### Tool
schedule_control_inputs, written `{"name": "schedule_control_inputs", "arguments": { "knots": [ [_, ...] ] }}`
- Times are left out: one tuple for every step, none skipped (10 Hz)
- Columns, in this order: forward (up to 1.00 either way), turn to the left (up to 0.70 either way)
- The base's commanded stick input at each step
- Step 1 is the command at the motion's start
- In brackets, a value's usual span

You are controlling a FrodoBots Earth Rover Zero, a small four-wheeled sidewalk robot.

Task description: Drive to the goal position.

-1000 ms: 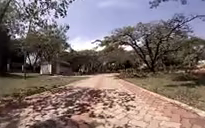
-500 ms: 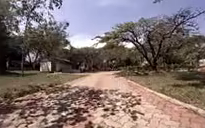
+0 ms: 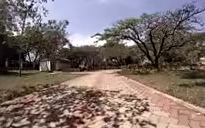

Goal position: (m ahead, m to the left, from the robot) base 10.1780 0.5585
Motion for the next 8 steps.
{"name": "schedule_control_inputs", "arguments": {
  "knots": [
    [0.7,0.0],
    [0.7,0.0],
    [0.7,0.0],
    [0.7,0.0],
    [0.7,0.0],
    [0.7,0.0],
    [0.7,0.0],
    [0.7,0.0]
  ]
}}
